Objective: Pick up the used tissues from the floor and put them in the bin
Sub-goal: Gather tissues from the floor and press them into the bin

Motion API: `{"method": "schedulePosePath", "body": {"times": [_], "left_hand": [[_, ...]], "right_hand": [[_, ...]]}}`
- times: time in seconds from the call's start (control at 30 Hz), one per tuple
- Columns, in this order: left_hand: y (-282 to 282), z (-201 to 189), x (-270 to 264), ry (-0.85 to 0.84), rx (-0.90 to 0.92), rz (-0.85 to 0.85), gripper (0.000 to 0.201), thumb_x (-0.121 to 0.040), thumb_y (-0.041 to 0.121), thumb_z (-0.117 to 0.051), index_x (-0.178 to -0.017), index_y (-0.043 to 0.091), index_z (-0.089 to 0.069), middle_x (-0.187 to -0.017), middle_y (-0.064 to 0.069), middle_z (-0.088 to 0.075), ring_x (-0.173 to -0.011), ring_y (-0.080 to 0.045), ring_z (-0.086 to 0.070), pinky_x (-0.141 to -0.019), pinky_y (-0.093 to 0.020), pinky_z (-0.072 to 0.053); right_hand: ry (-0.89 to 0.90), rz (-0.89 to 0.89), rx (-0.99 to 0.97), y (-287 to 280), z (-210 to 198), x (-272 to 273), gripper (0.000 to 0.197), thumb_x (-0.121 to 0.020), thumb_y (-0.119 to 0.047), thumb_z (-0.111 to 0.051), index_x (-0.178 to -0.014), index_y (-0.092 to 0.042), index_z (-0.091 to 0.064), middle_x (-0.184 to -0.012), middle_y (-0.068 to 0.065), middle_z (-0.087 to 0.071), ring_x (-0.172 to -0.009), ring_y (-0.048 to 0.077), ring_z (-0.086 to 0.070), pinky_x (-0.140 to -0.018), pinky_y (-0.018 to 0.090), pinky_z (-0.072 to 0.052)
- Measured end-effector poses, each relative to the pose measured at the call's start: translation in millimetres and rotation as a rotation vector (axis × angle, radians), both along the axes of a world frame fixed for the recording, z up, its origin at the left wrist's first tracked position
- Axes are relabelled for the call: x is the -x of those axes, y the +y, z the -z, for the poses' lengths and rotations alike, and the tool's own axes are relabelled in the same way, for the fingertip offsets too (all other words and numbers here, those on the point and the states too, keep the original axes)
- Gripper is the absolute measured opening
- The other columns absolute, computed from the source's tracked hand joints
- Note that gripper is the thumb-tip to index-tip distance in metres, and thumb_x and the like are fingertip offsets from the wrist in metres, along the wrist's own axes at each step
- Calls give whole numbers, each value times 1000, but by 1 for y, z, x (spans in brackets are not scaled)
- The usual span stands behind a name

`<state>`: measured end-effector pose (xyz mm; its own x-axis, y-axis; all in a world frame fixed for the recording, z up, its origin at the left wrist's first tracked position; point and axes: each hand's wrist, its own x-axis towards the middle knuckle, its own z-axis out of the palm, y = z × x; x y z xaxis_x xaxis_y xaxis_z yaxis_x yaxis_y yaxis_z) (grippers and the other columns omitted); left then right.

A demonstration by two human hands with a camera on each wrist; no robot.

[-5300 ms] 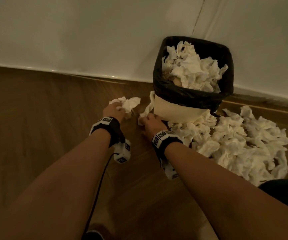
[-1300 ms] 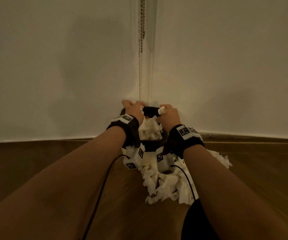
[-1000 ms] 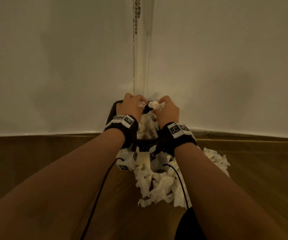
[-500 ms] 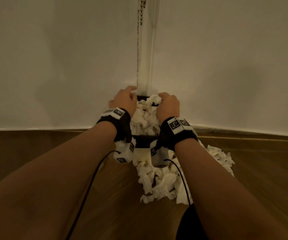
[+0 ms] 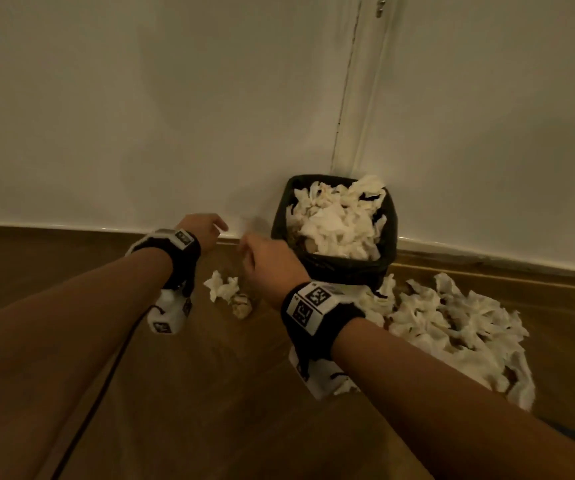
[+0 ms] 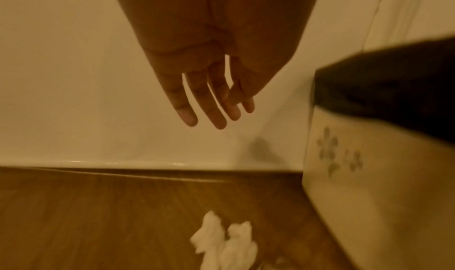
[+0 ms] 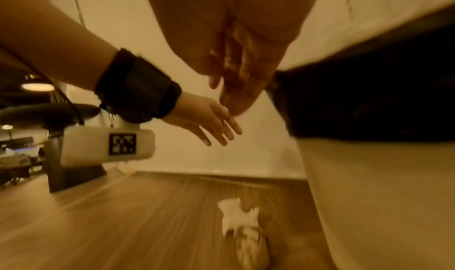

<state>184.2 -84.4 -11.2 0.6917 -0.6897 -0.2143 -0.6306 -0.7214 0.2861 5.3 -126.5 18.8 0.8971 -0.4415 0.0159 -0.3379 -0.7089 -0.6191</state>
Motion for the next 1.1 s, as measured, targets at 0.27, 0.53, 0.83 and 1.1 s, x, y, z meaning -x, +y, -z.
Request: {"method": "schedulePosePath", "body": {"times": [0.27, 0.53, 0.83, 1.1], "left_hand": [[11, 93, -1, 6, -403, 426, 63, -87, 20, -59, -143, 28, -31, -150, -9, -21, -133, -34, -32, -108, -41, -34], [11, 148, -3, 82, -485, 250, 62, -88, 42, -55, -140, 48, -23, -156, -7, 6, -137, -46, -17, -109, -53, -28], [22, 166, 5, 89, -445, 115, 34, -99, 22, -39, -127, 7, -48, -137, -14, -38, -122, -33, -43, -100, -36, -38], [5, 99, 18, 157, -167, -23, 28, -95, 6, -46, -122, 4, -52, -126, -19, -54, -112, -35, -55, -85, -37, -49]], "right_hand": [[573, 22, -36, 5, 120, -32, 48, -95, -23, -47, -137, -8, -30, -141, 18, -30, -128, 38, -34, -105, 43, -30], [530, -103, 53, 7, 162, -51, 60, -92, -35, -53, -143, -29, -21, -145, 7, -21, -124, 42, -29, -98, 48, -39], [591, -188, -58, 15, 173, -61, 48, -94, -21, -49, -140, -18, -36, -140, 13, -27, -120, 39, -39, -100, 43, -37], [531, -17, -315, -7, 132, -17, 58, -96, -36, -48, -146, -18, -26, -149, 11, -31, -131, 34, -38, -101, 44, -43]]}}
